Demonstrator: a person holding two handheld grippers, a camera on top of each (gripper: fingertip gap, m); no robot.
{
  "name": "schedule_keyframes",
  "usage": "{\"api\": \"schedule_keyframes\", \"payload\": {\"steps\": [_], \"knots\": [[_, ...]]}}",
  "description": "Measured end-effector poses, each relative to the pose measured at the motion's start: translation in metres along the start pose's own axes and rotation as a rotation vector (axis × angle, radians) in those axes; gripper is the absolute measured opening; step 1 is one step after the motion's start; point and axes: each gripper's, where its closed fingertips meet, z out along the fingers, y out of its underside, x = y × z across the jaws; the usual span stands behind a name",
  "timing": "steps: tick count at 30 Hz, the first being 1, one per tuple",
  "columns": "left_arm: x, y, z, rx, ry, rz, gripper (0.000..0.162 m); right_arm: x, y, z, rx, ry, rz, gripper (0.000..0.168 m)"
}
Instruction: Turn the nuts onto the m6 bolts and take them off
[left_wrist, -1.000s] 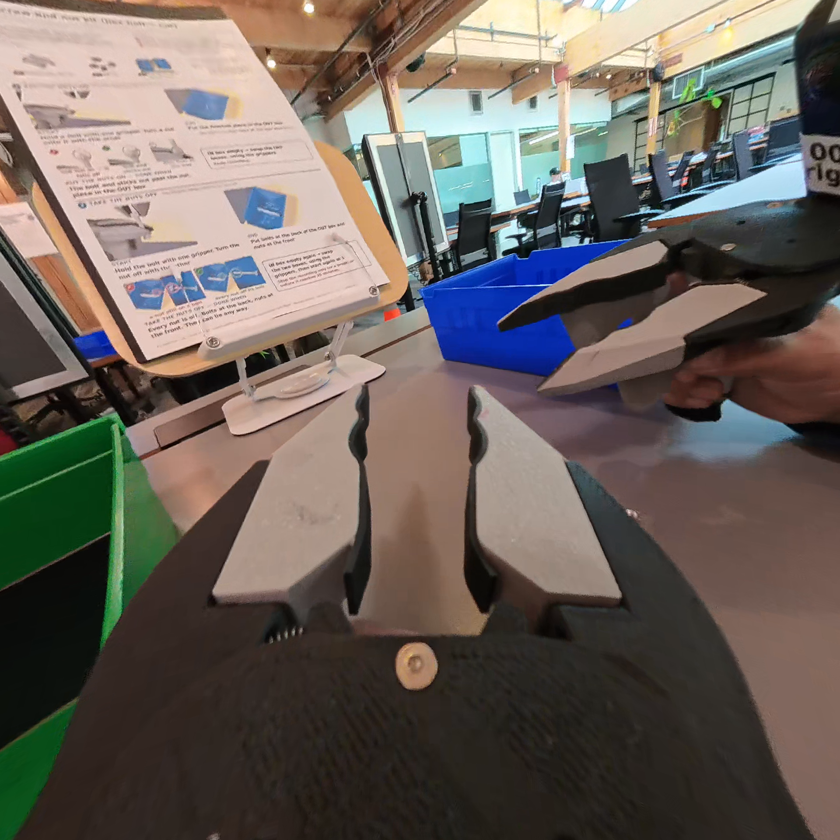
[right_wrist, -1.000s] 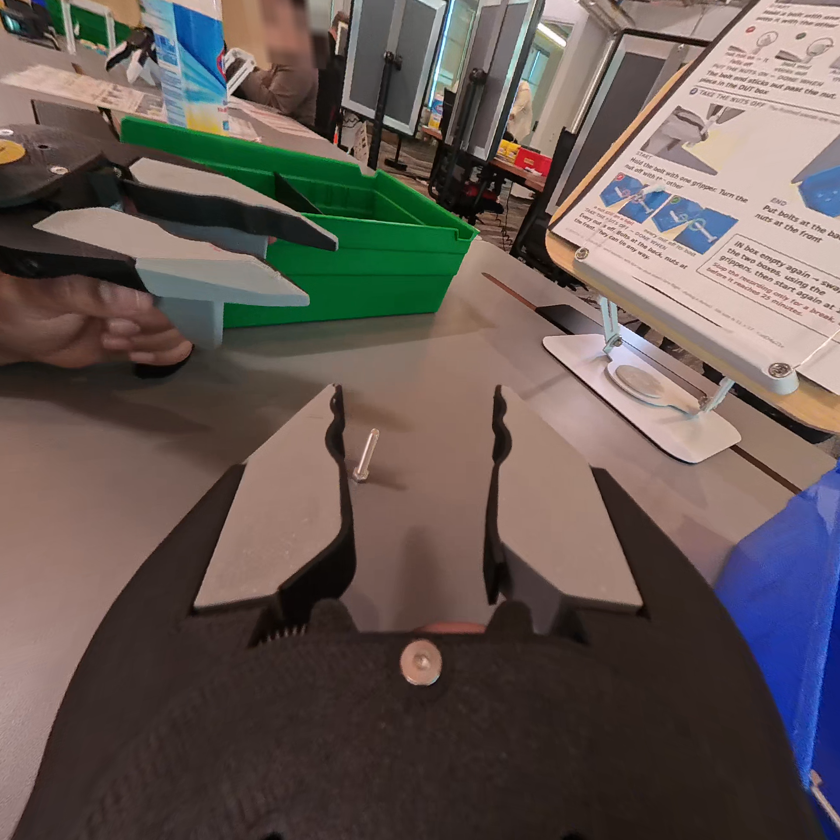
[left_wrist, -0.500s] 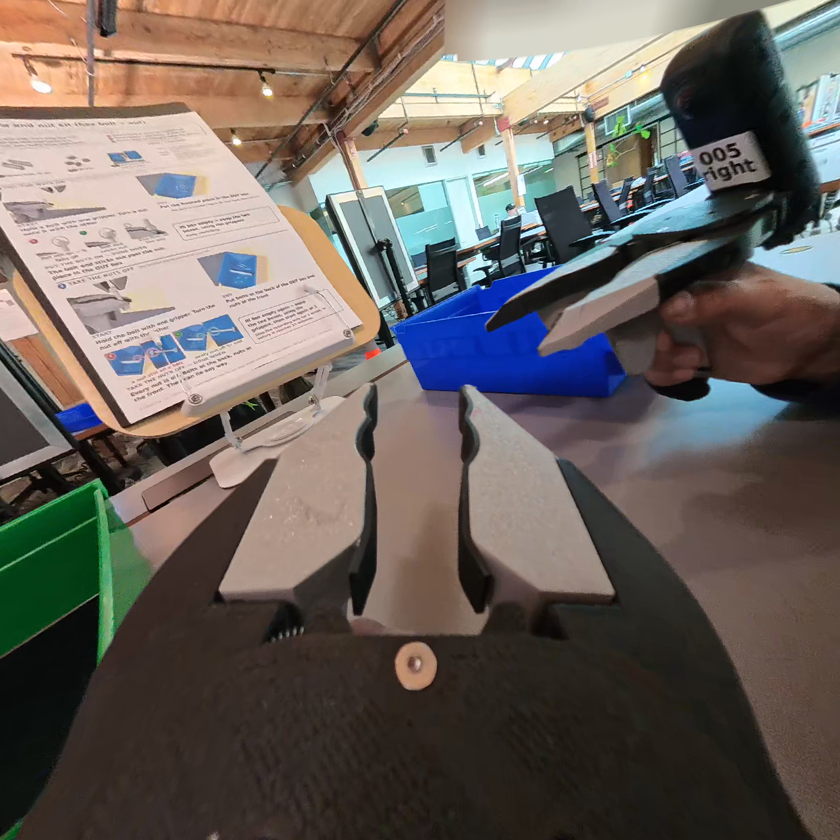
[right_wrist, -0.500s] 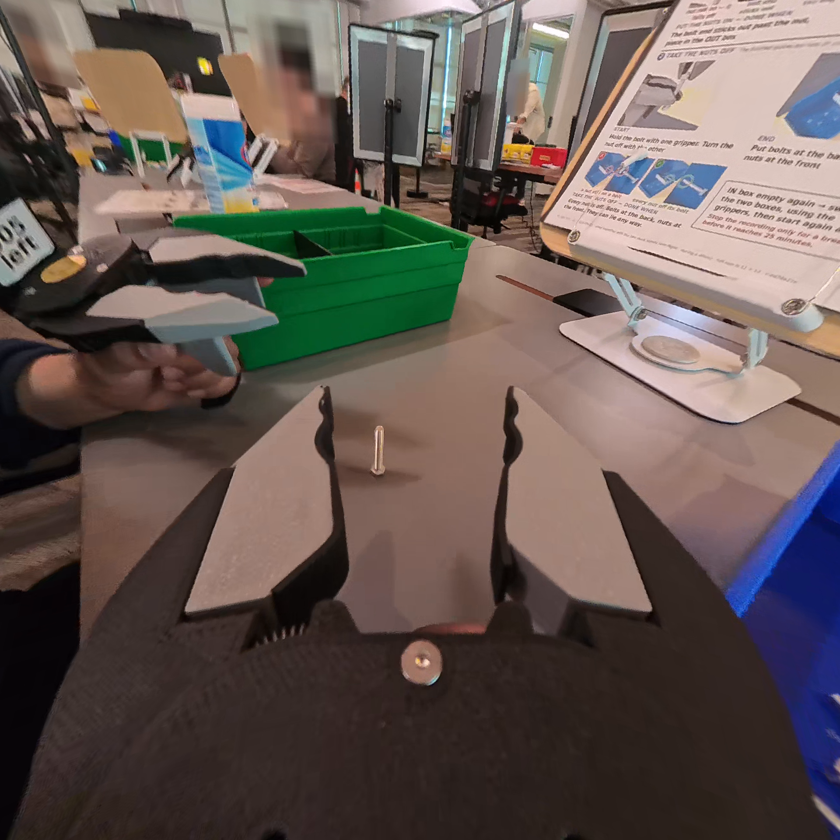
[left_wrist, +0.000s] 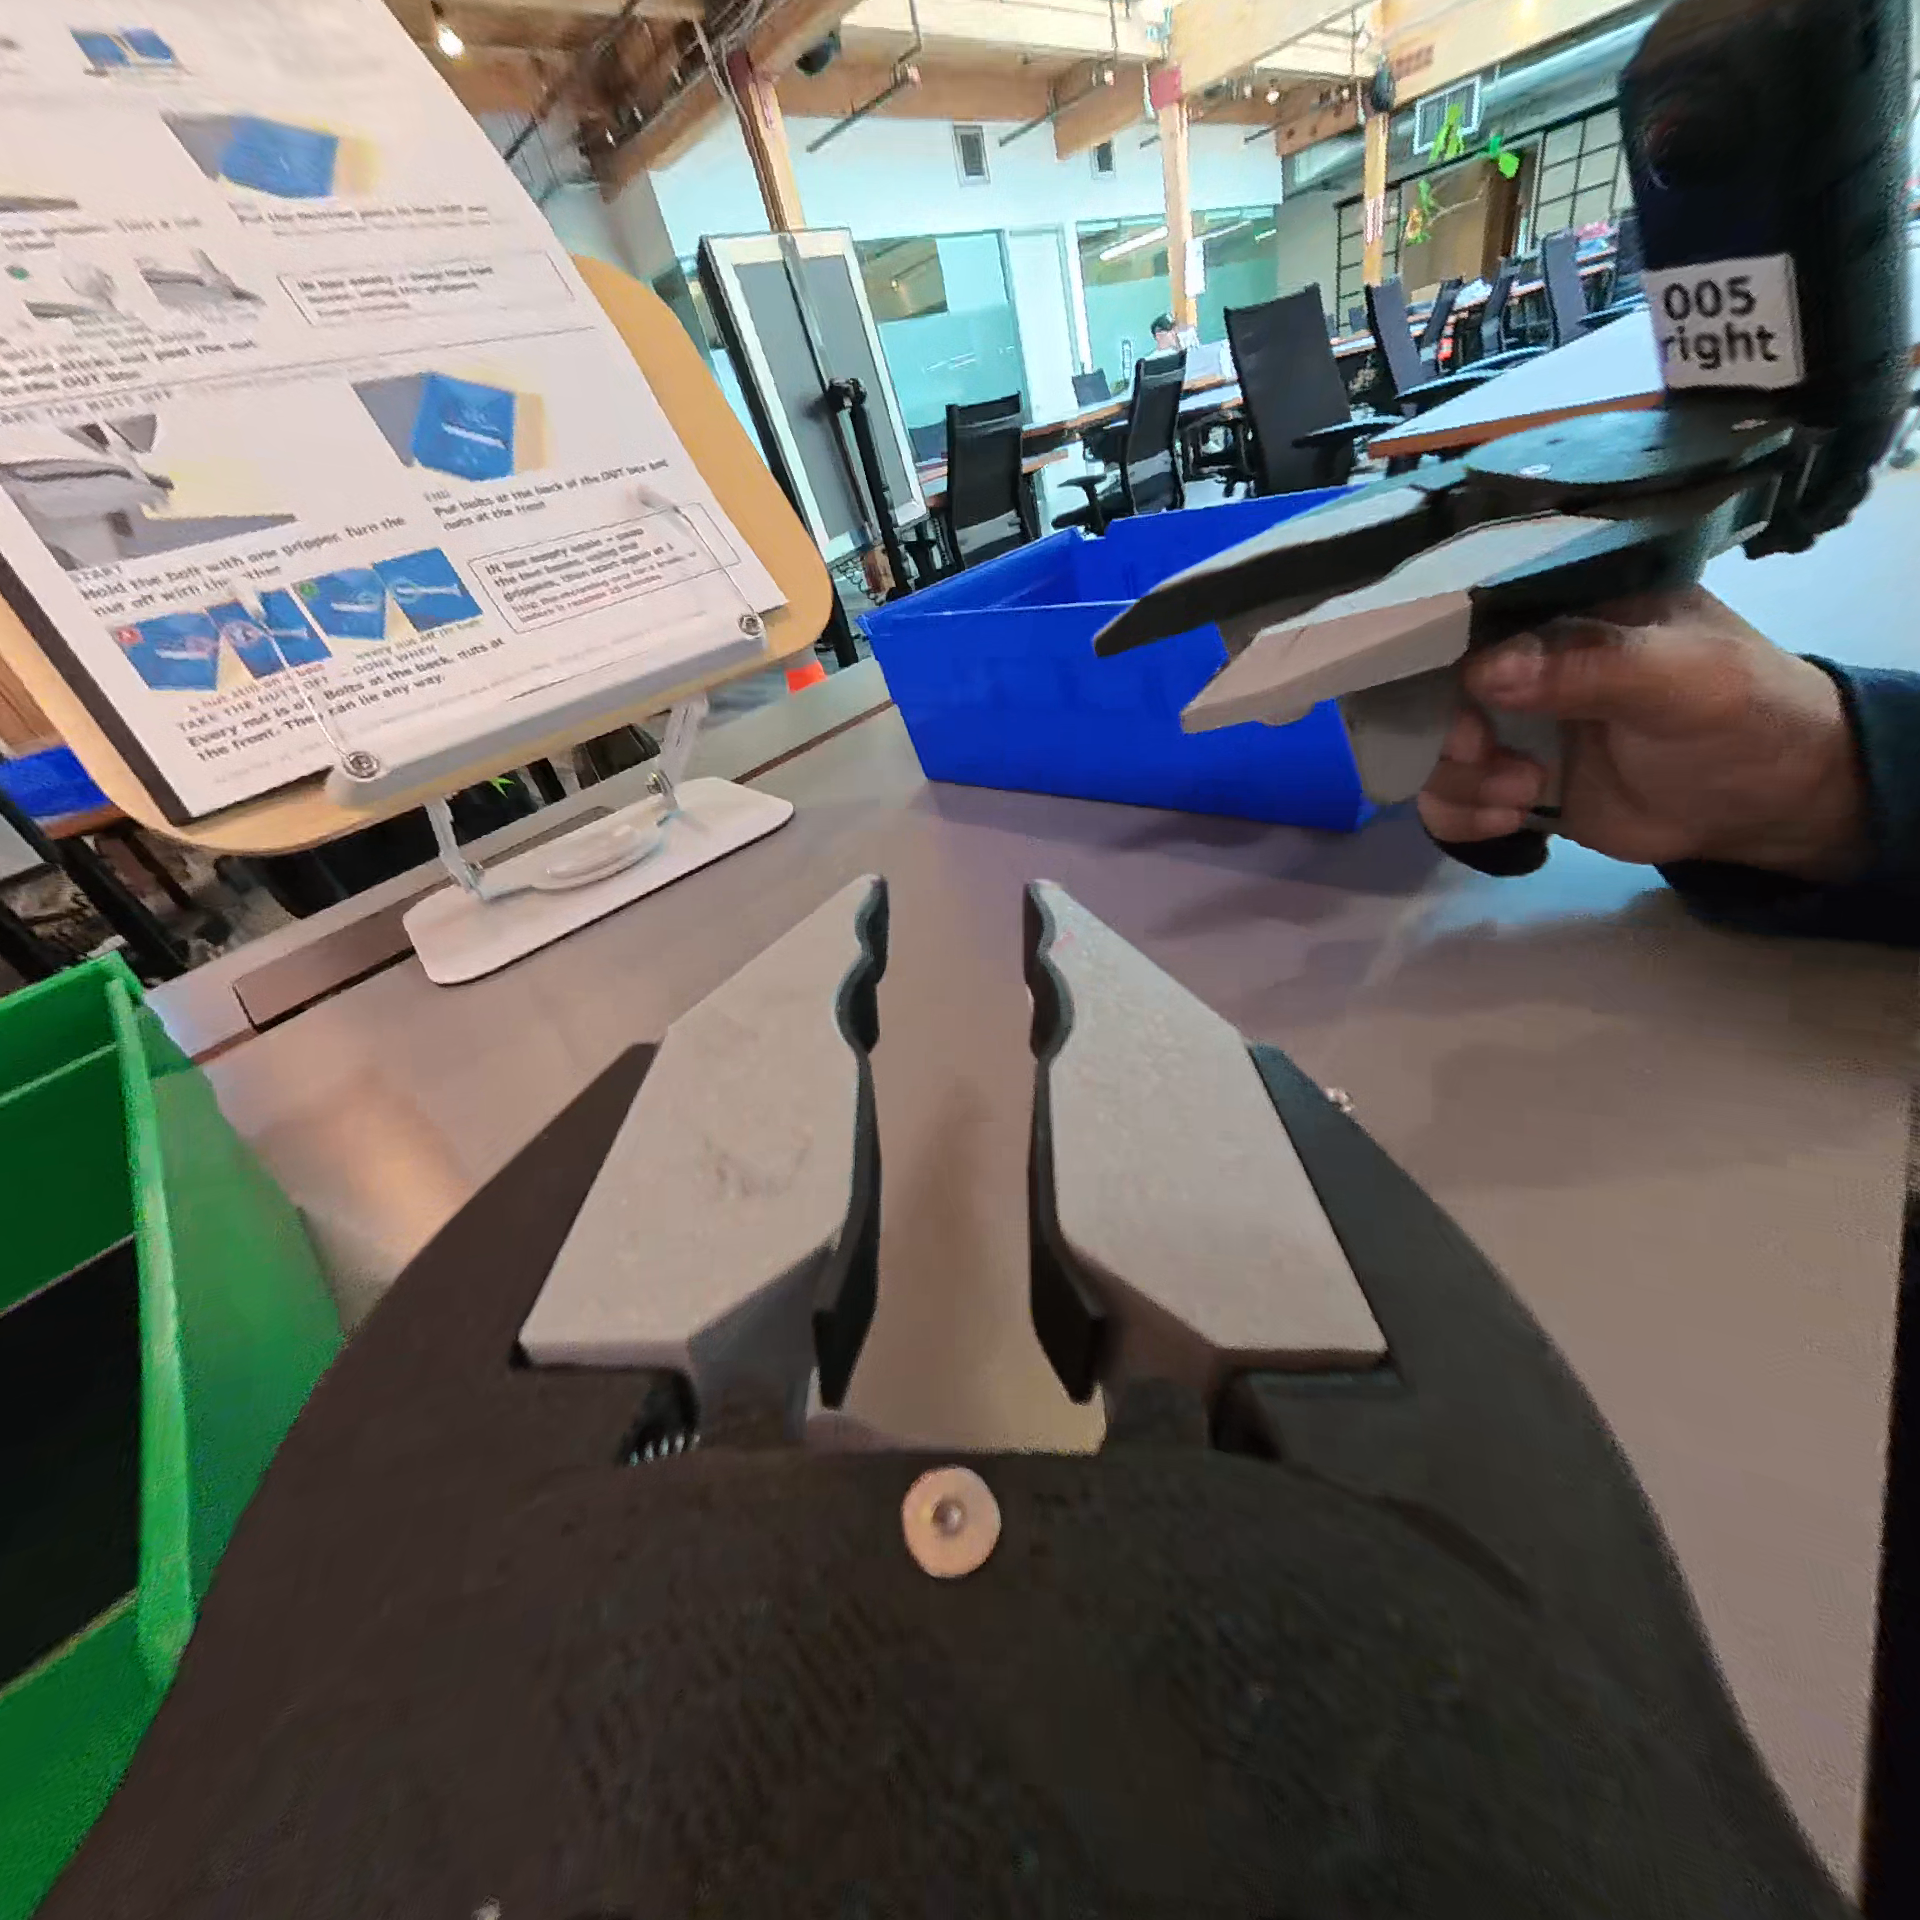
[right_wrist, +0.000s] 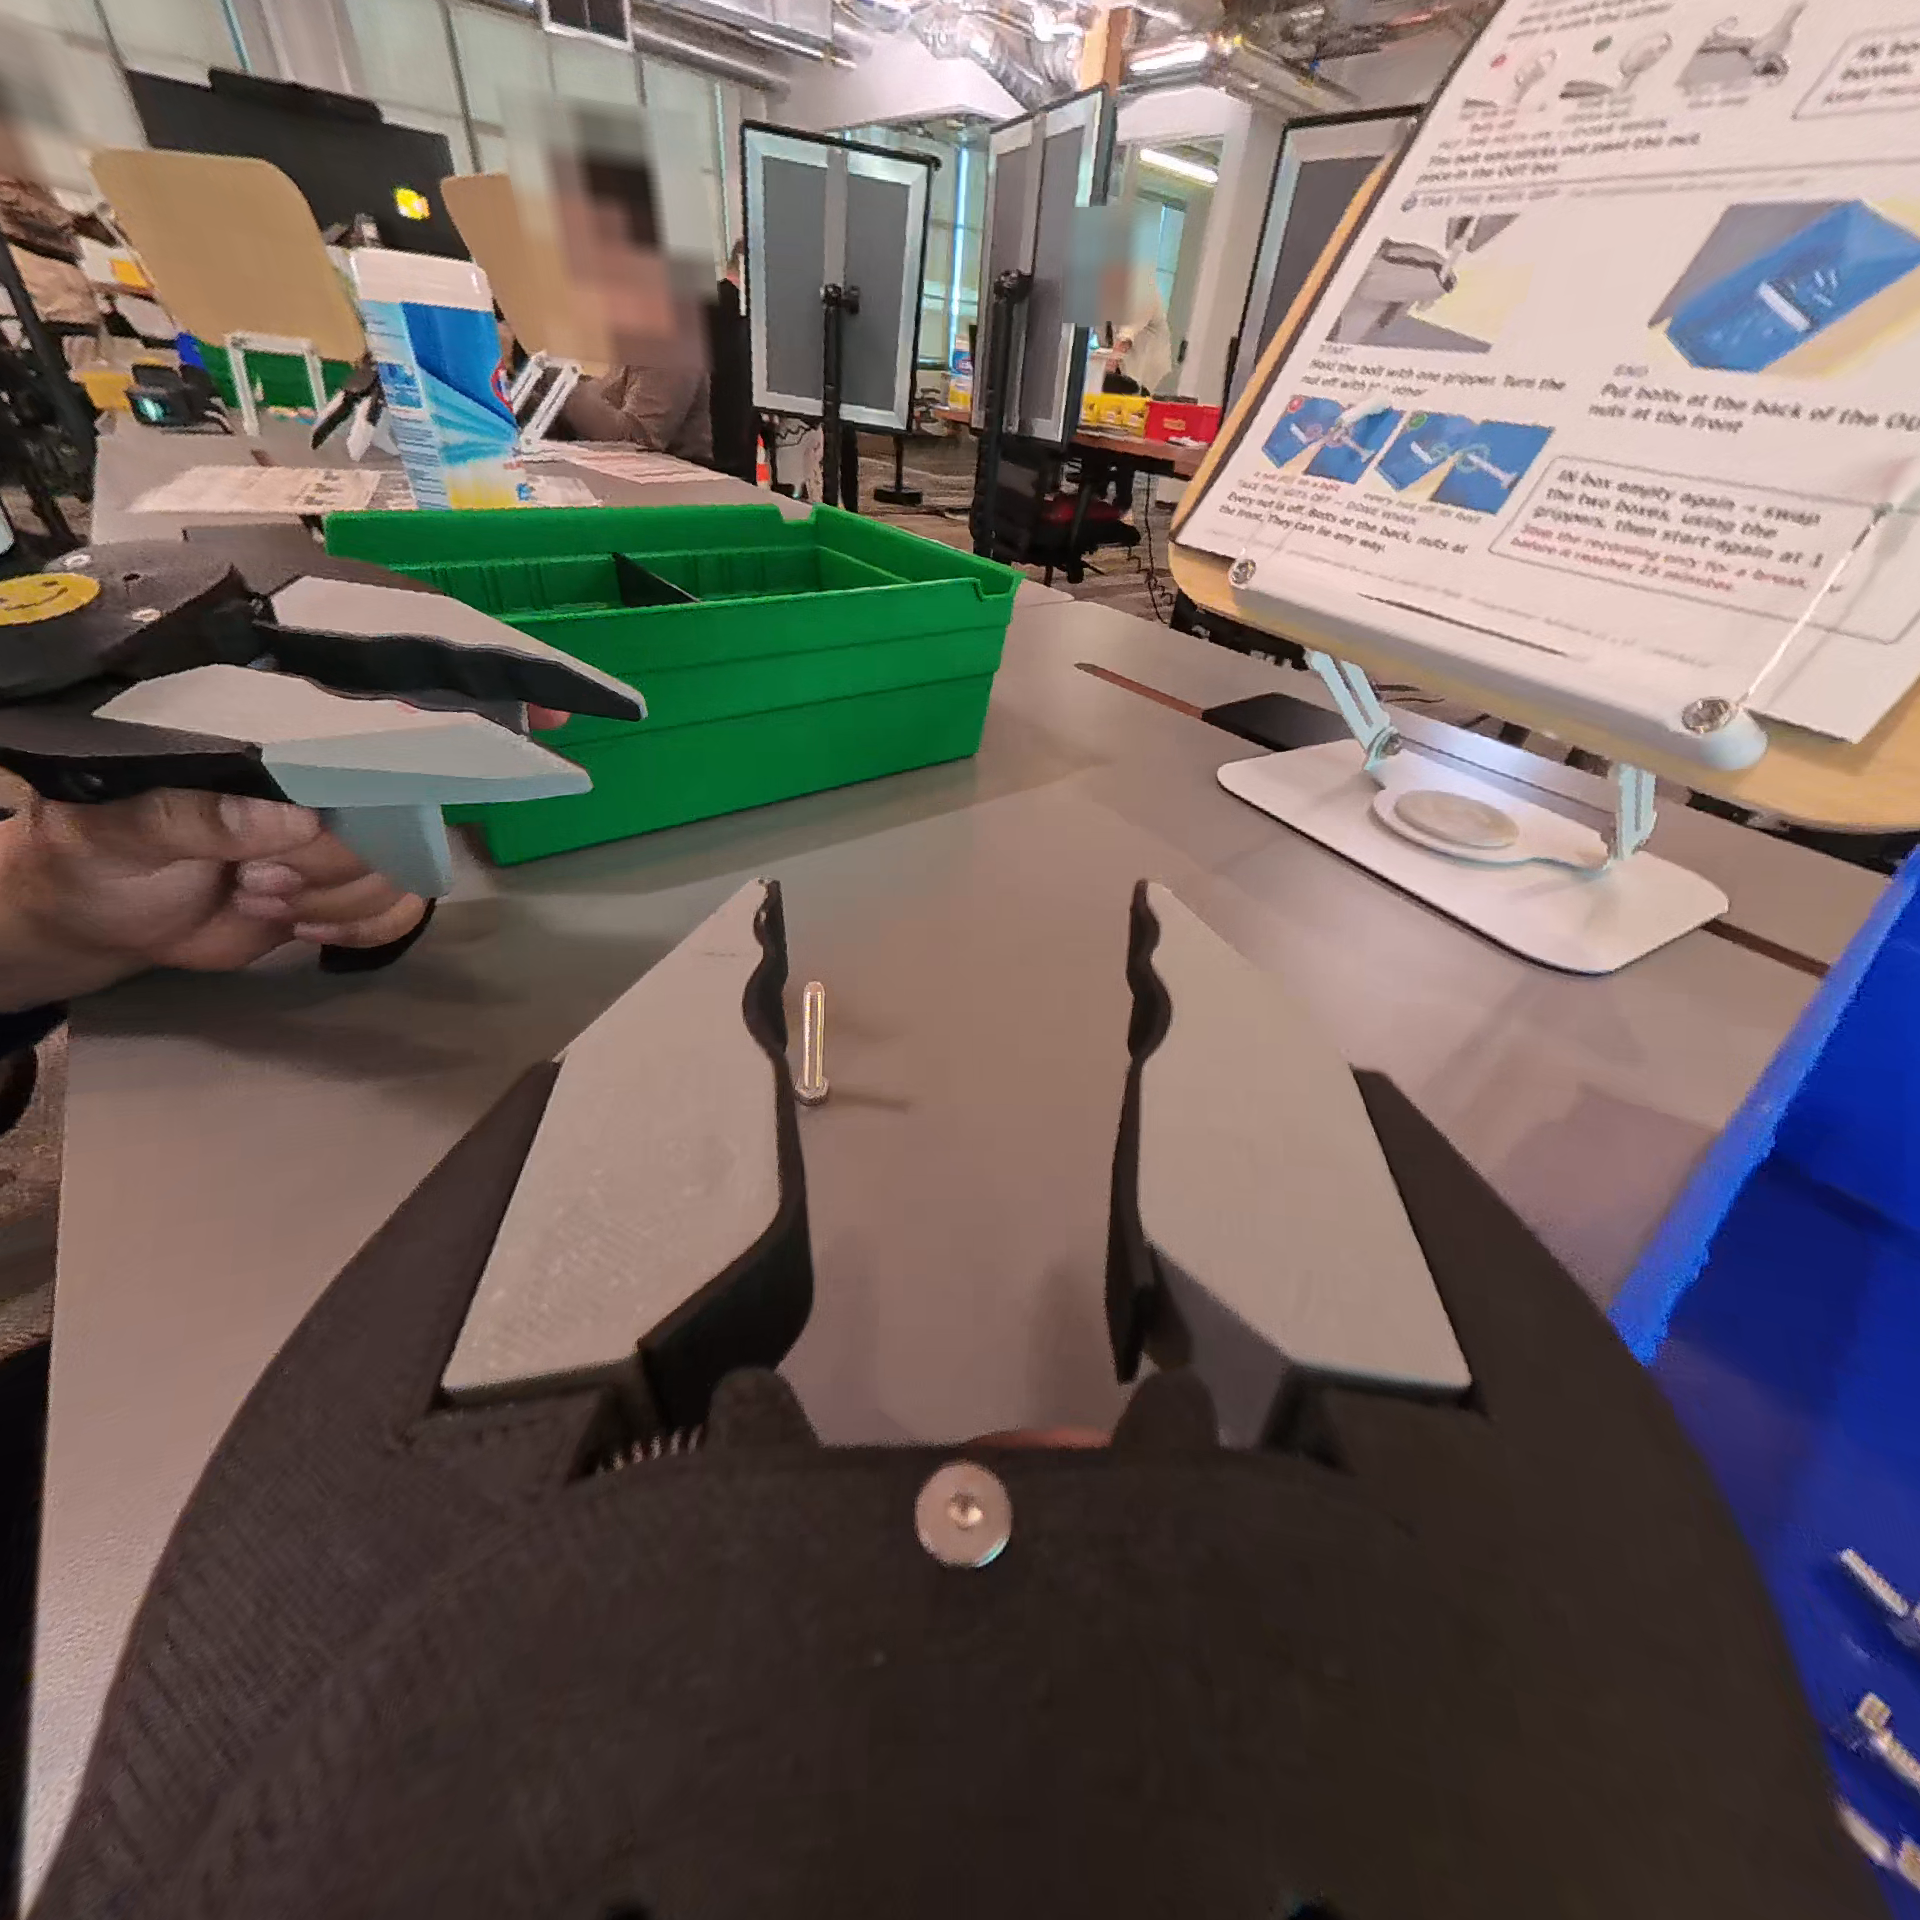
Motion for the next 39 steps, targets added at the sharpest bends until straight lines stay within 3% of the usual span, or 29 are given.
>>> {"api": "schedule_keyframes", "payload": {"steps": [11, 17, 24, 29, 34, 39], "knots": [[0.0, 0.001, -0.001, -0.01, 0.0, -0.042, 0.029, 0.002, -0.002, -0.005, 0.021, 0.022, -0.053, 0.062], [0.002, 0.004, -0.003, -0.019, 0.095, -0.145, 0.032, -0.029, 0.011, 0.01, -0.065, -0.191, -0.03, 0.033], [0.015, 0.006, -0.001, -0.039, 0.201, -0.152, 0.035, -0.054, 0.038, 0.049, -0.282, -0.397, 0.047, 0.037], [0.026, 0.005, 0.001, -0.036, 0.255, -0.131, 0.035, -0.053, 0.059, 0.06, -0.381, -0.344, 0.021, 0.039], [0.028, 0.003, 0.004, -0.021, 0.224, -0.074, 0.035, -0.05, 0.062, 0.06, -0.398, -0.345, 0.036, 0.014], [0.026, 0.007, 0.007, -0.05, 0.23, -0.102, 0.035, -0.045, 0.06, 0.06, -0.386, -0.353, 0.077, 0.014]]}}
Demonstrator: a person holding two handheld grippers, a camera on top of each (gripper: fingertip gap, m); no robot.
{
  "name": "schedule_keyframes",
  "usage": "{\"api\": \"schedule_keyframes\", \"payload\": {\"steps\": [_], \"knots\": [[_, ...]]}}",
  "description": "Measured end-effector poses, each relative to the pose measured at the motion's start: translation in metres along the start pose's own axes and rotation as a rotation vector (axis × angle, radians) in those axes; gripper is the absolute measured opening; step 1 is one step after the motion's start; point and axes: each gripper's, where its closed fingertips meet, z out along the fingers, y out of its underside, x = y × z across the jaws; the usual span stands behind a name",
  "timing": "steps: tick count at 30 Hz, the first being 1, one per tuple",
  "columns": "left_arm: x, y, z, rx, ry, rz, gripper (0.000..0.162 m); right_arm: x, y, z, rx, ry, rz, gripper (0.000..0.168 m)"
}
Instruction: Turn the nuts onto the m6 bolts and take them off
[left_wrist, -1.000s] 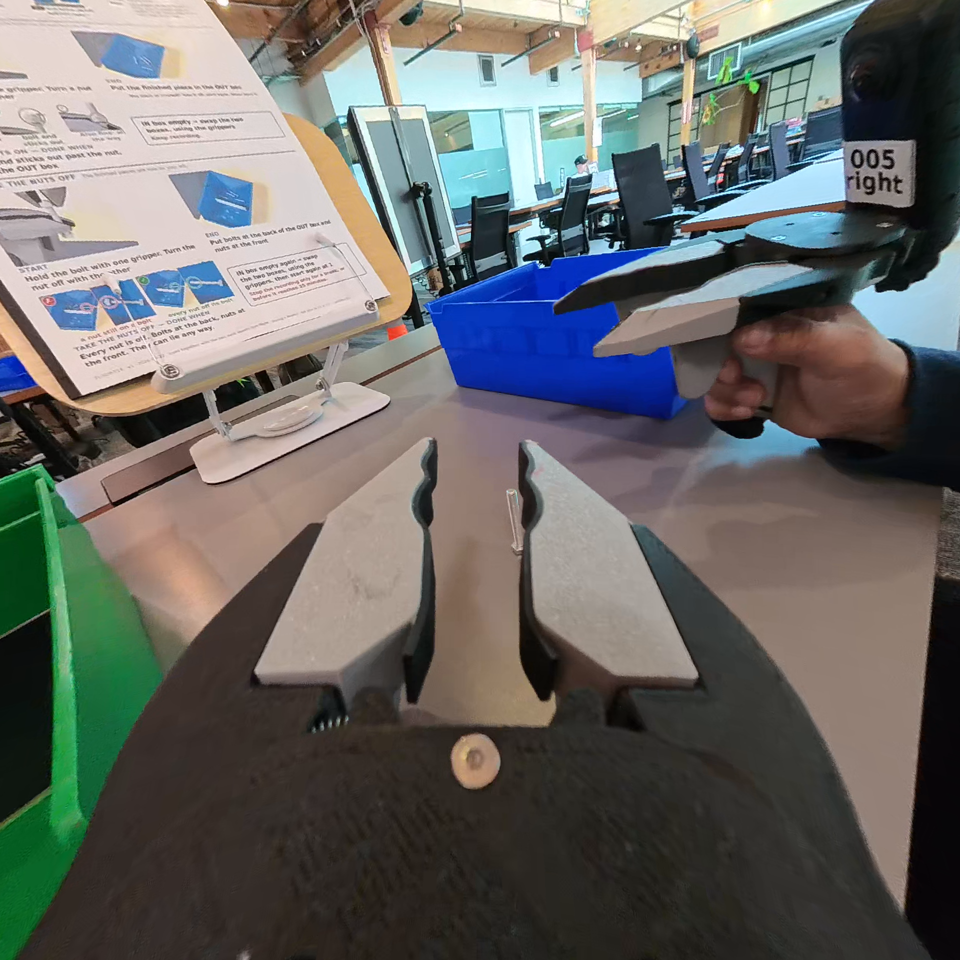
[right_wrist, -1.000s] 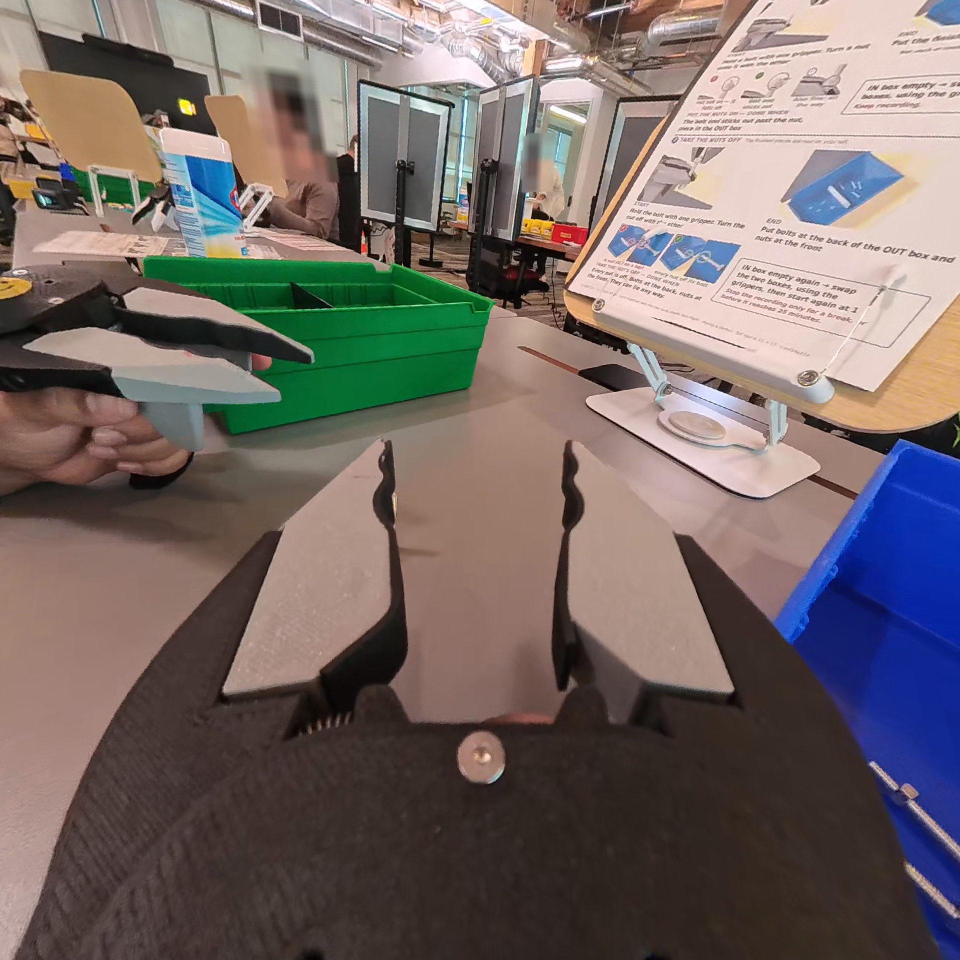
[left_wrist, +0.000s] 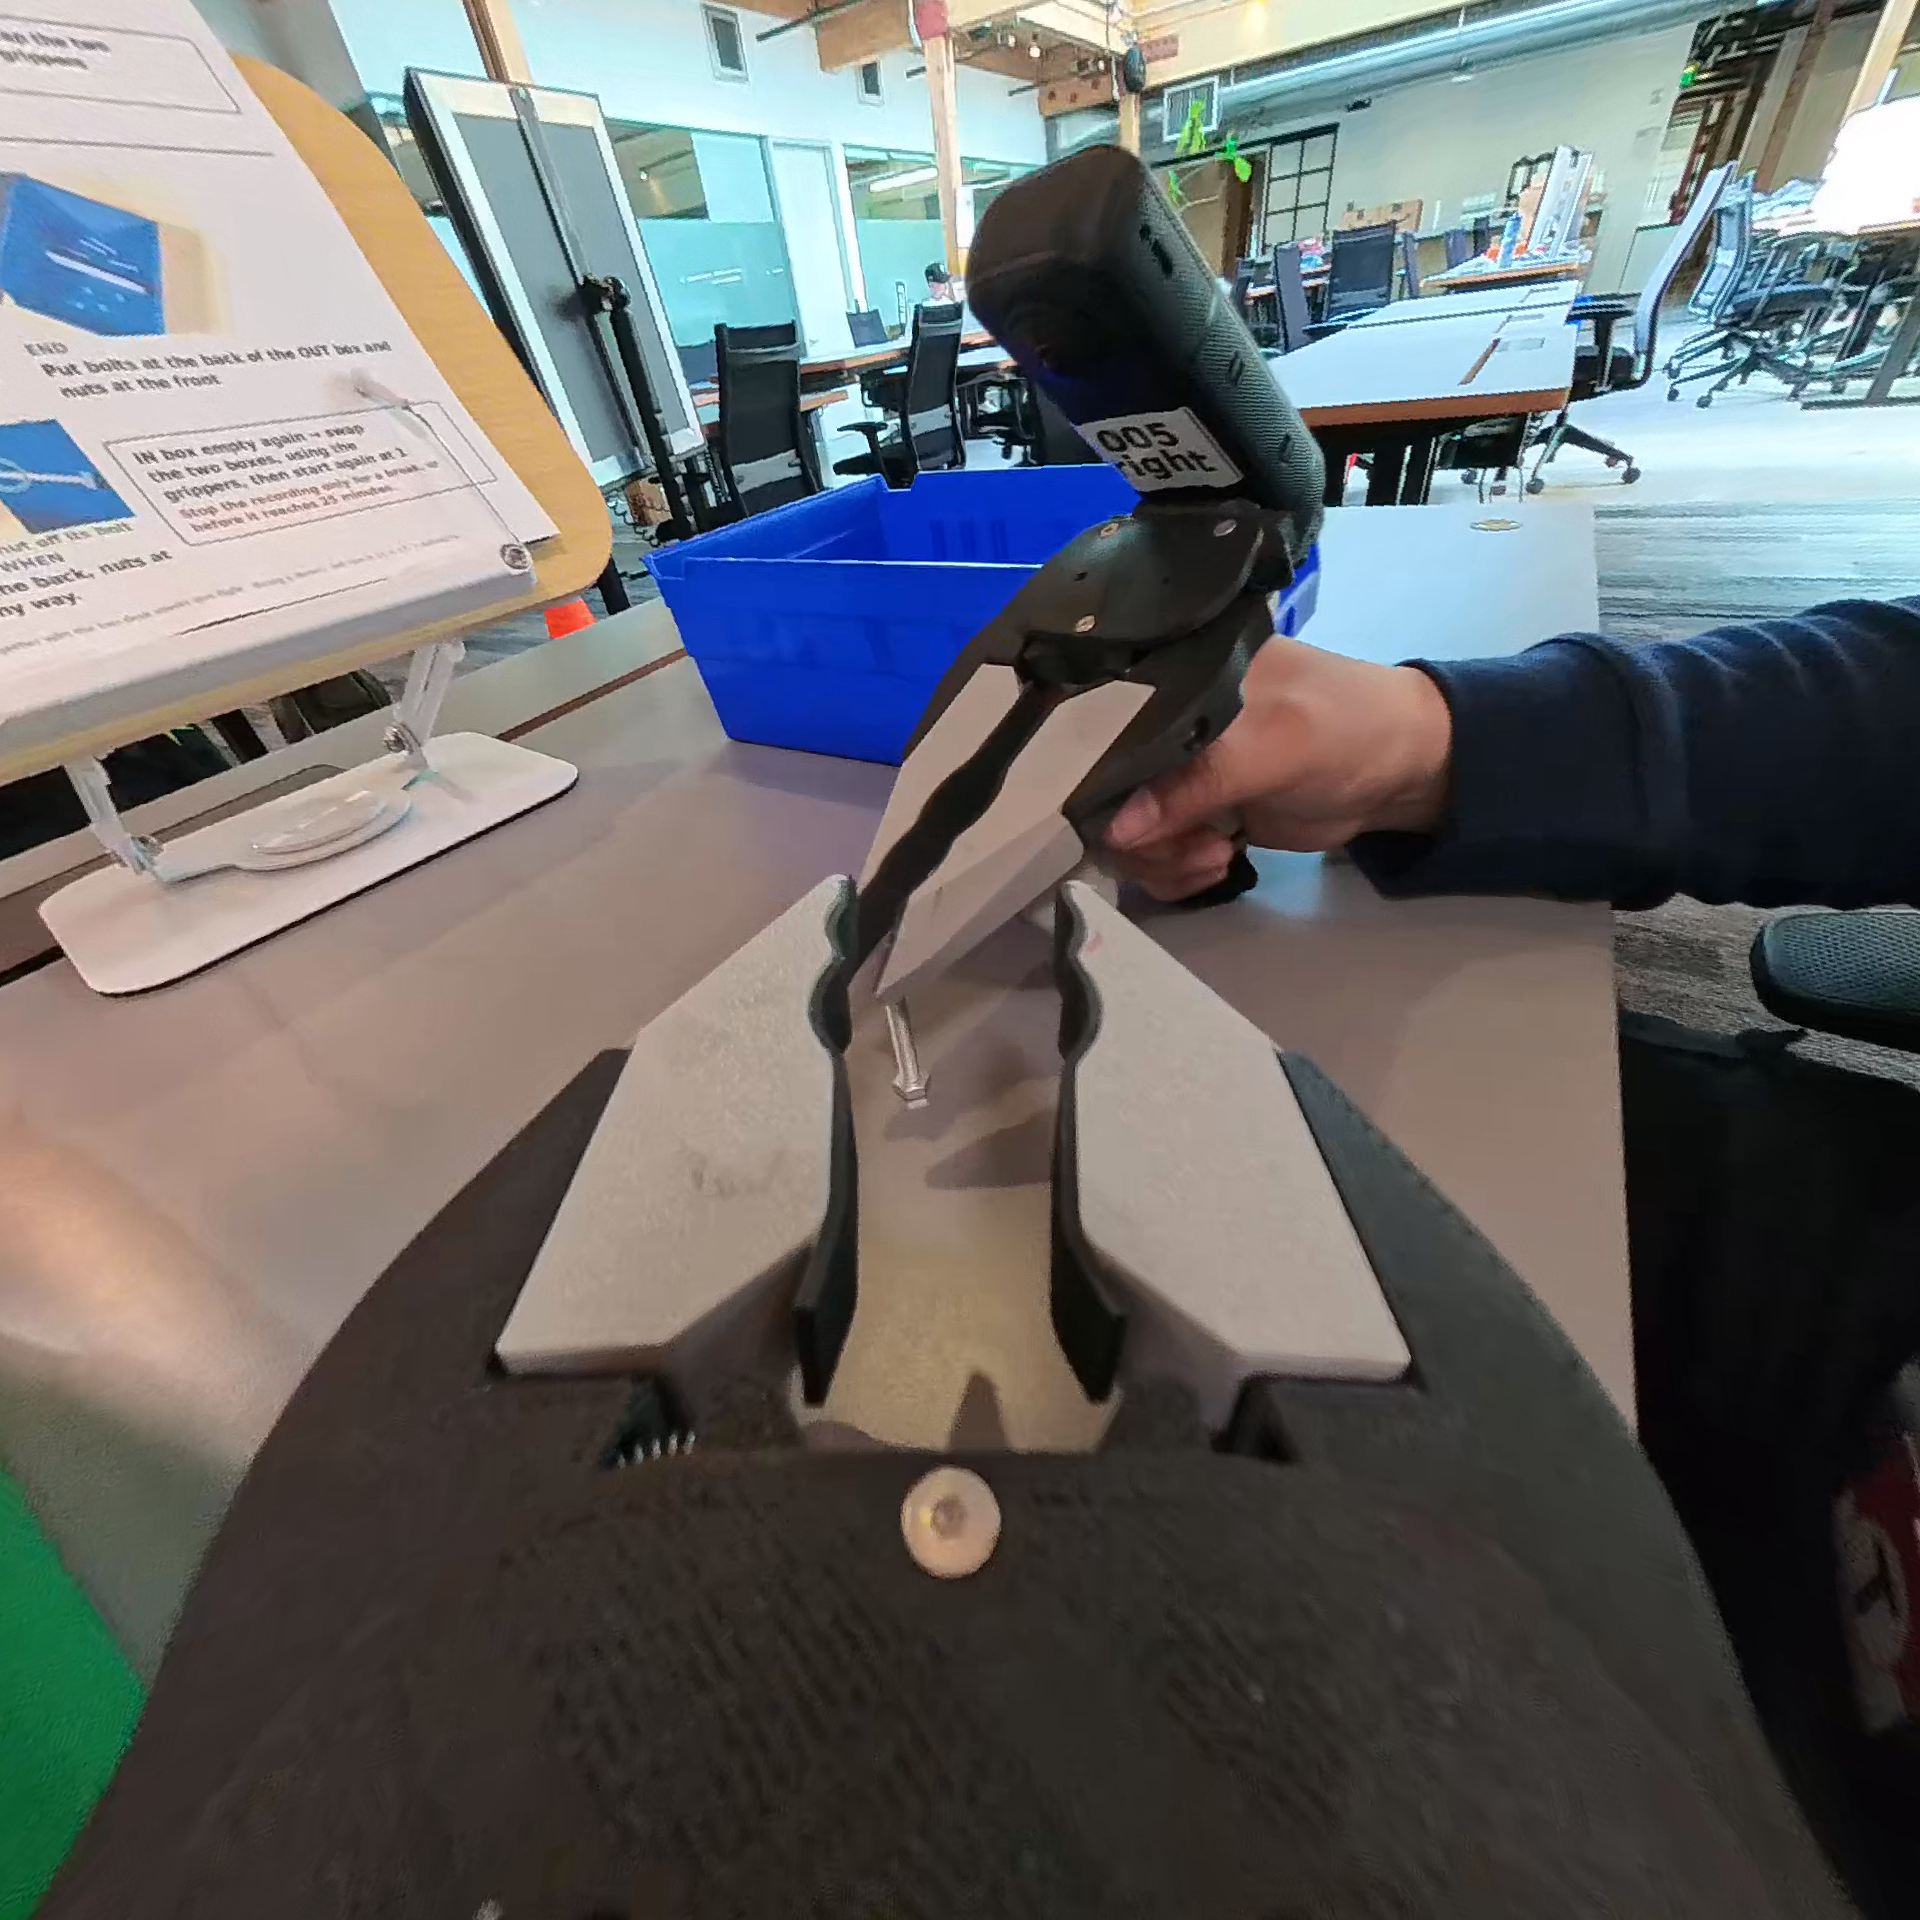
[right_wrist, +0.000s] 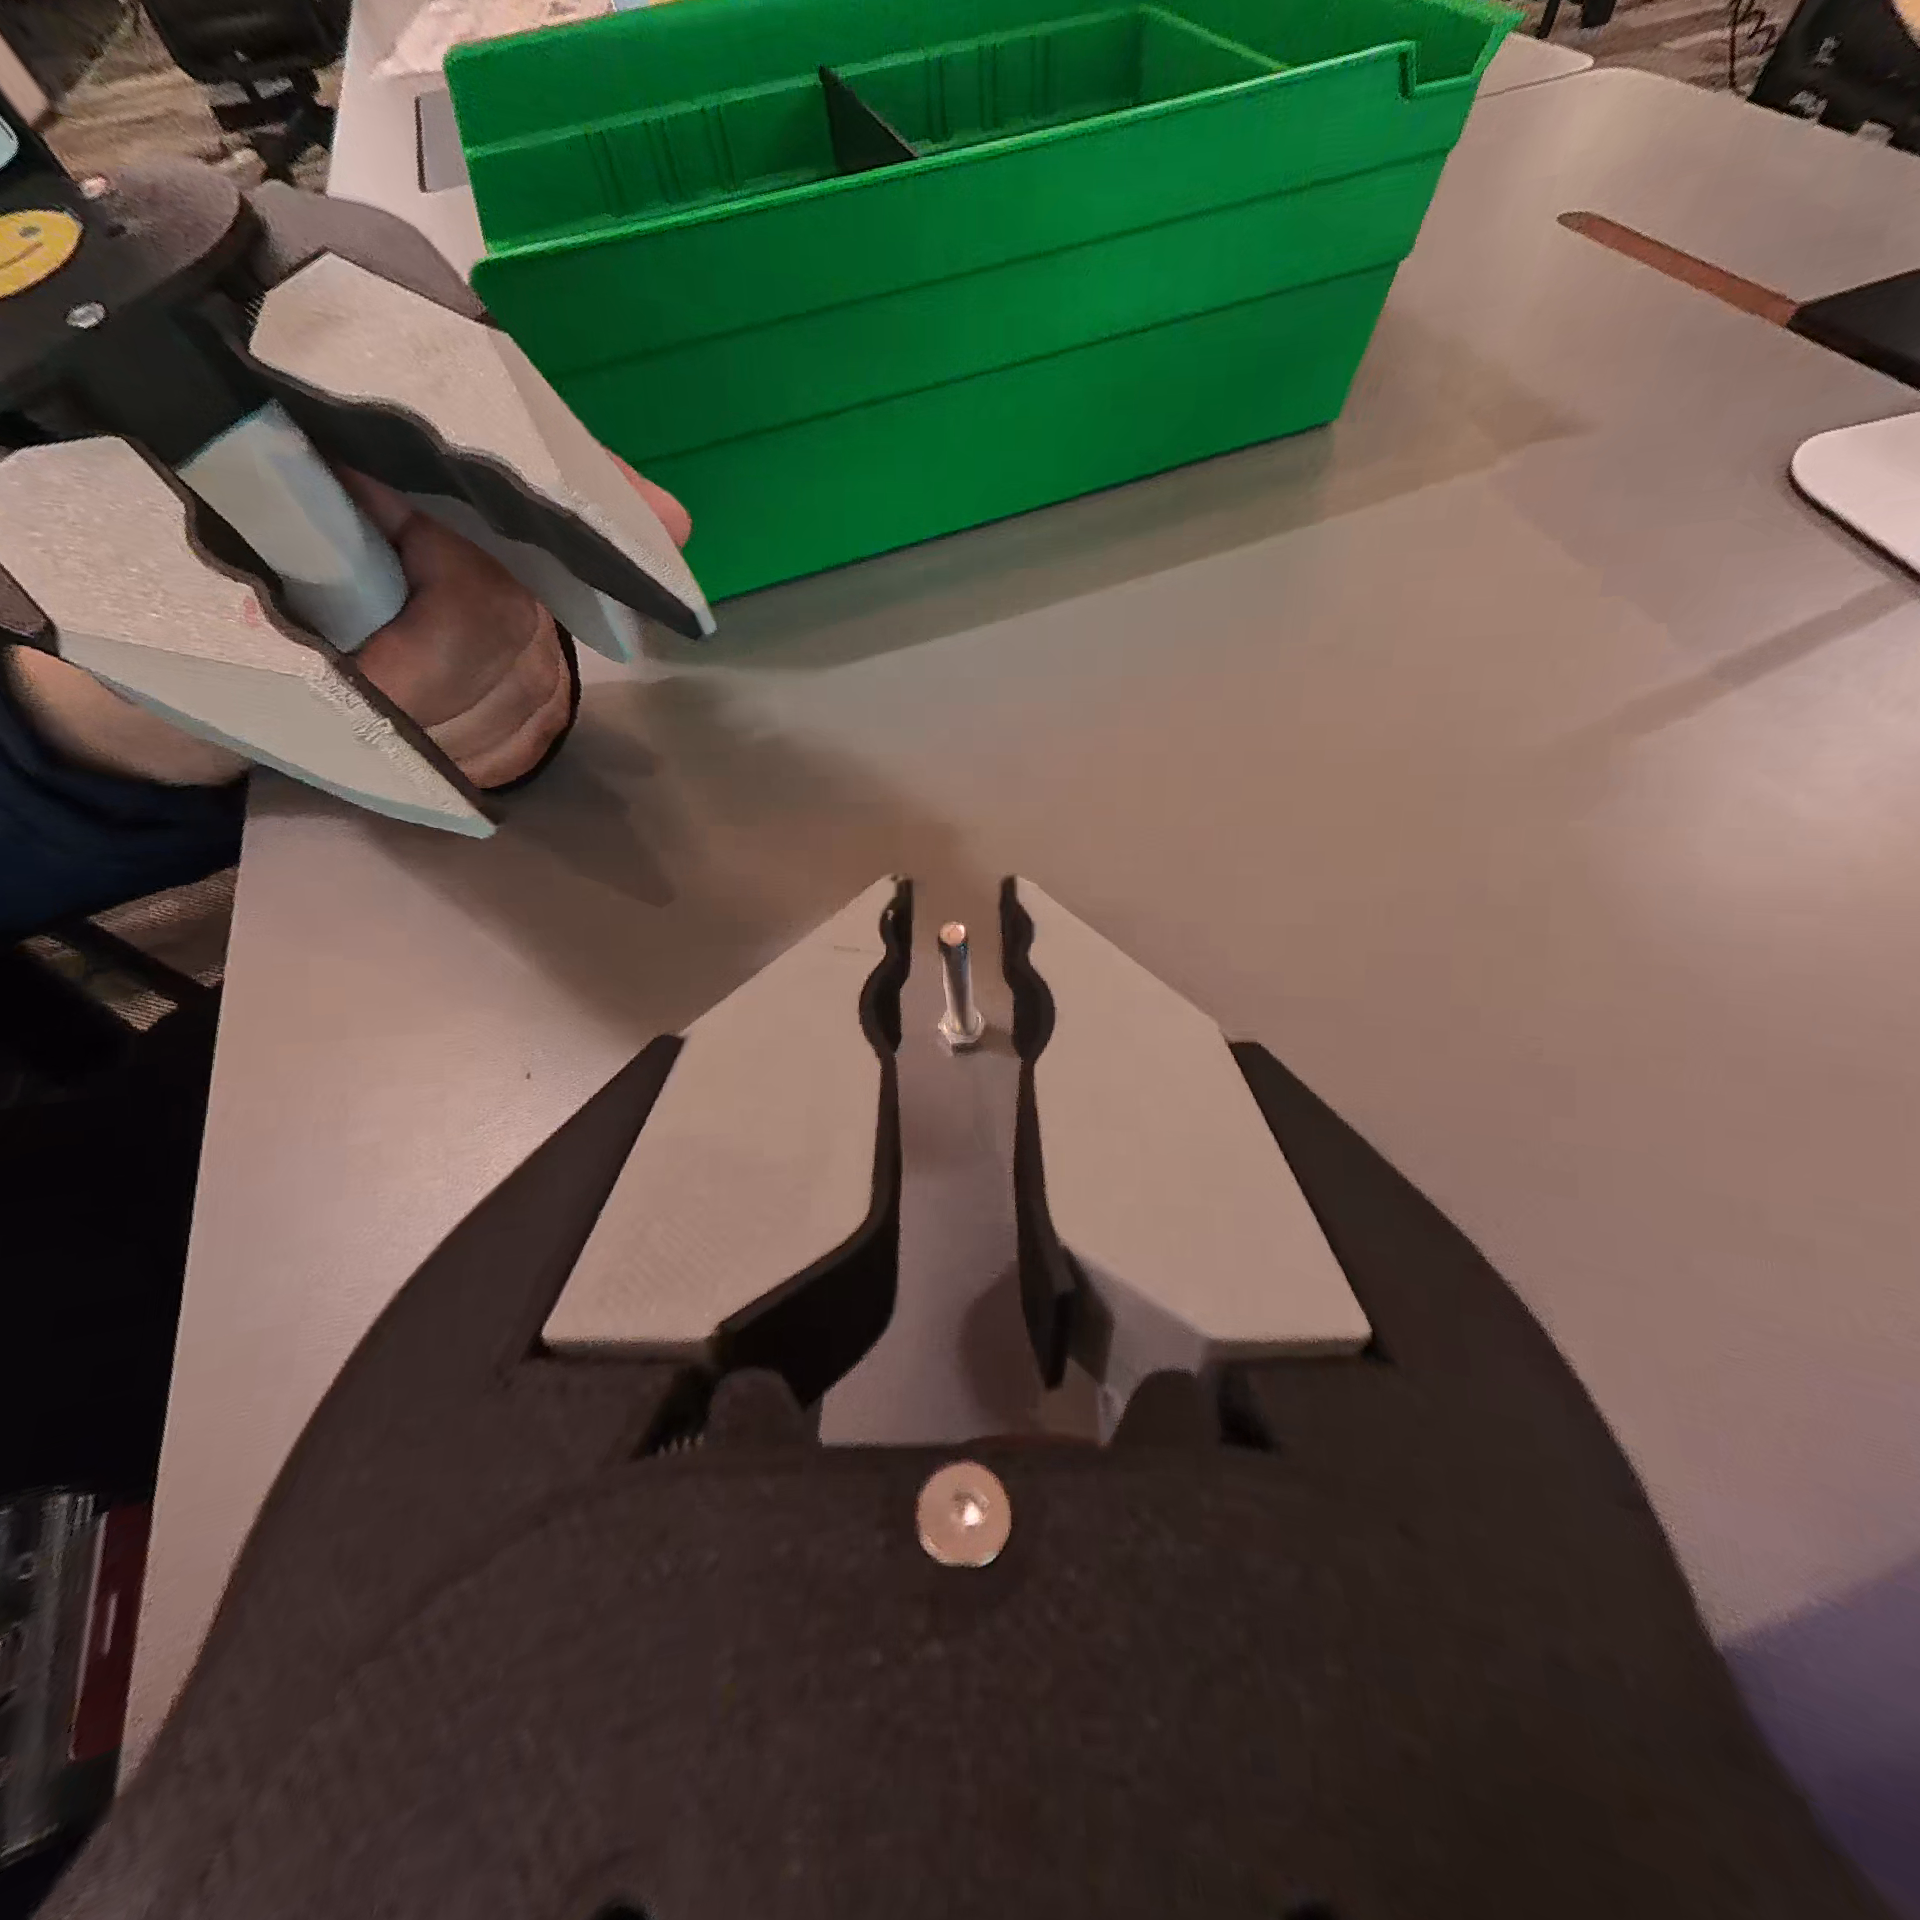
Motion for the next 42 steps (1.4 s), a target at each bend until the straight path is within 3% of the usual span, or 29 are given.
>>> {"api": "schedule_keyframes", "payload": {"steps": [2, 10, 12, 14, 19, 25, 29, 32, 42], "knots": [[-0.003, 0.0, 0.0, -0.001, -0.02, -0.006, 0.035, 0.001, -0.001, -0.001, 0.01, -0.007, 0.019, 0.021], [-0.012, 0.014, 0.007, -0.109, -0.086, 0.019, 0.036, -0.004, 0.0, -0.002, 0.009, -0.037, 0.012, 0.022], [-0.013, 0.022, 0.008, -0.165, -0.086, 0.033, 0.037, -0.002, 0.004, 0.002, -0.03, -0.023, 0.013, 0.018], [-0.017, 0.028, 0.009, -0.202, -0.1, 0.03, 0.038, -0.001, 0.006, 0.003, -0.045, -0.003, 0.002, 0.002], [-0.015, 0.034, 0.011, -0.247, -0.051, -0.019, 0.04, 0.003, 0.004, 0.001, -0.031, 0.047, -0.033, 0.002], [-0.014, 0.048, 0.026, -0.347, -0.038, -0.018, 0.045, -0.015, -0.022, -0.01, 0.095, -0.069, 0.023, 0.001], [-0.013, 0.041, 0.031, -0.307, -0.013, -0.042, 0.03, -0.026, -0.033, -0.017, 0.152, -0.116, 0.012, 0.001], [-0.009, 0.037, 0.031, -0.274, 0.025, -0.053, 0.003, -0.026, -0.034, -0.016, 0.149, -0.099, -0.004, 0.002], [-0.006, 0.037, 0.034, -0.281, 0.063, -0.092, 0.003, -0.026, -0.035, -0.016, 0.158, -0.117, 0.014, 0.002]]}}
